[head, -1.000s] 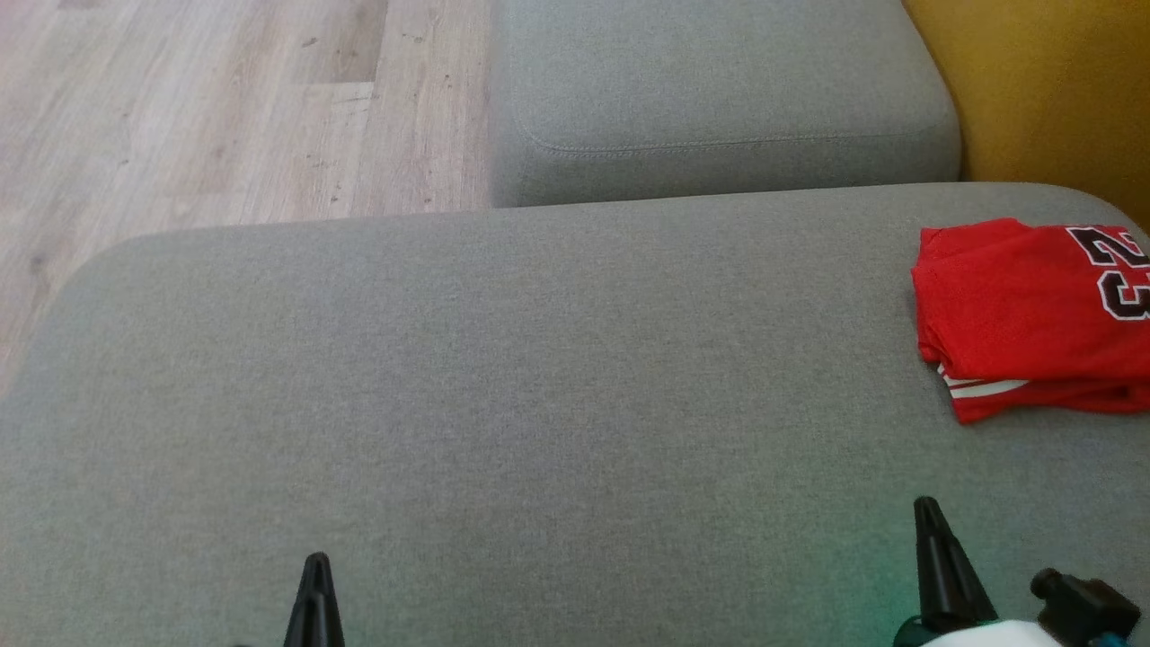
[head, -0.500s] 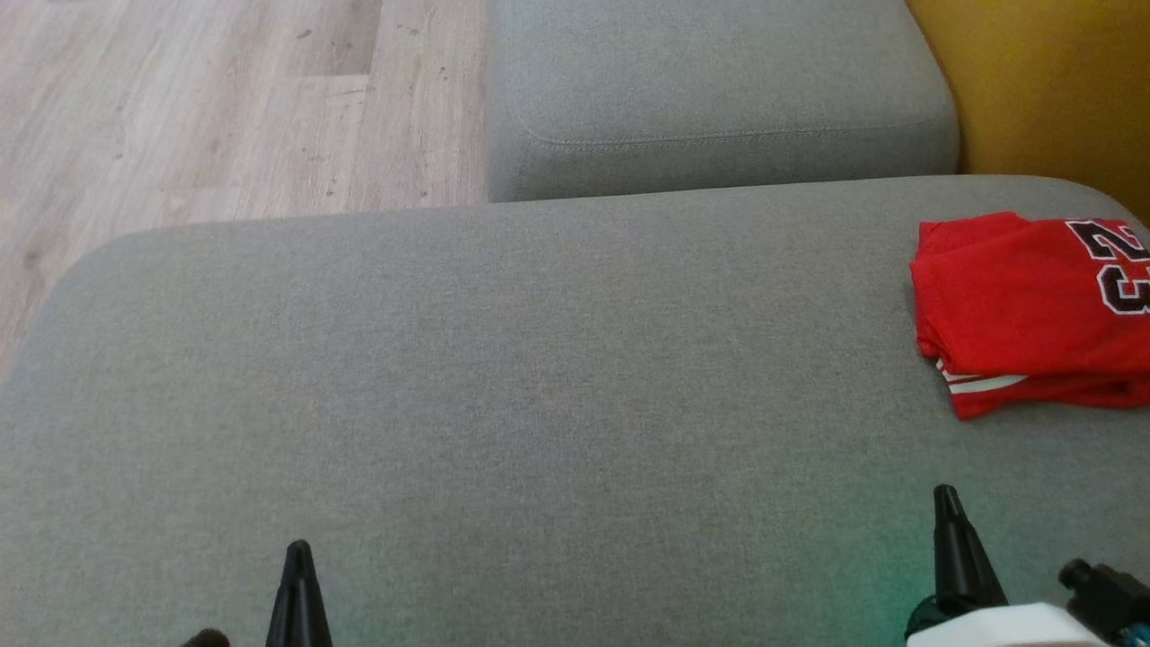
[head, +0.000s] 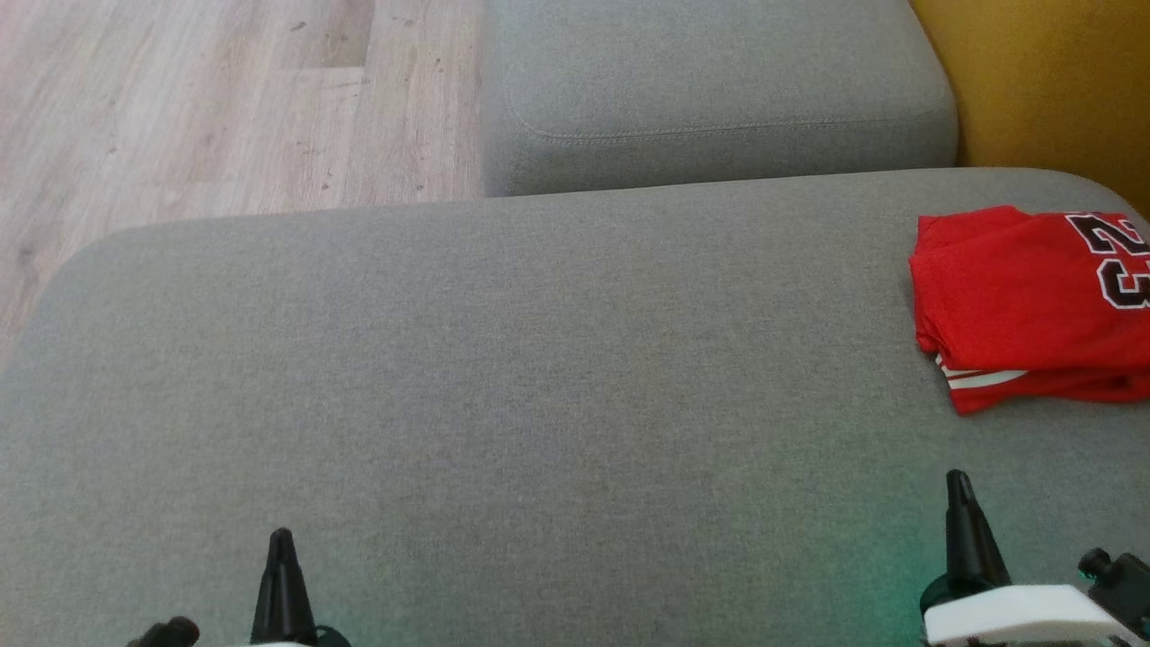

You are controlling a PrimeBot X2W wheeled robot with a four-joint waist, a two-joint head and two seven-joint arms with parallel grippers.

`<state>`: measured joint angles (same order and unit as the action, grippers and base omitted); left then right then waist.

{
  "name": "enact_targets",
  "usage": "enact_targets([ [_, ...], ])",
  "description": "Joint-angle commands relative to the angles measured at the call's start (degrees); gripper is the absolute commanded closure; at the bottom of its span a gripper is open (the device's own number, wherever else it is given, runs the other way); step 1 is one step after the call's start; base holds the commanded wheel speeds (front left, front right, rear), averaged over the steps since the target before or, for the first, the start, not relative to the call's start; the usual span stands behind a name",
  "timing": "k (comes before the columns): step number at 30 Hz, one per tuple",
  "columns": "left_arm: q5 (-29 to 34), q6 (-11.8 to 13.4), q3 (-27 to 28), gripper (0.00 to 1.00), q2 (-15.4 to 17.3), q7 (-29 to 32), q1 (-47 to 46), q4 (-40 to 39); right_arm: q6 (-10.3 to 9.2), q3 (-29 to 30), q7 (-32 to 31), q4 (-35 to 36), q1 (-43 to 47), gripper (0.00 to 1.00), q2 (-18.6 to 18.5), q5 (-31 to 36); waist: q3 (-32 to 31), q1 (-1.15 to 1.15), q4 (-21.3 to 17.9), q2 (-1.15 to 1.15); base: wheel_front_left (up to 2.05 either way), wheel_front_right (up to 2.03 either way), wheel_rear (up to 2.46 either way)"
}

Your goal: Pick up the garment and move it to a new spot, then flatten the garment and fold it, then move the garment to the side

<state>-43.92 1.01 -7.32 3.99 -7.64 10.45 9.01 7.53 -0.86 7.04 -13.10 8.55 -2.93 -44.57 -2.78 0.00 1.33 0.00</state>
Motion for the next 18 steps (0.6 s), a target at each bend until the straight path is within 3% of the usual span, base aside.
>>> enact_targets([
  [1, -2.1, -0.6, 1.6, 1.0, 0.7, 0.4, -3.3, -1.3, -0.02, 0.1, -0.4, 1.6, -3.7, 1.0, -1.2, -2.1, 0.1, 0.0, 0.0, 0.0, 0.0, 0.0, 0.0],
  [18, -13.2, -2.4, 3.6, 1.0, 0.8, 2.9, -6.3, 0.1, -0.02, 1.2, -2.9, 1.0, -6.1, 1.0, -1.3, -12.9, 0.7, 0.0, -0.3, 0.0, 0.0, 0.0, 0.0],
])
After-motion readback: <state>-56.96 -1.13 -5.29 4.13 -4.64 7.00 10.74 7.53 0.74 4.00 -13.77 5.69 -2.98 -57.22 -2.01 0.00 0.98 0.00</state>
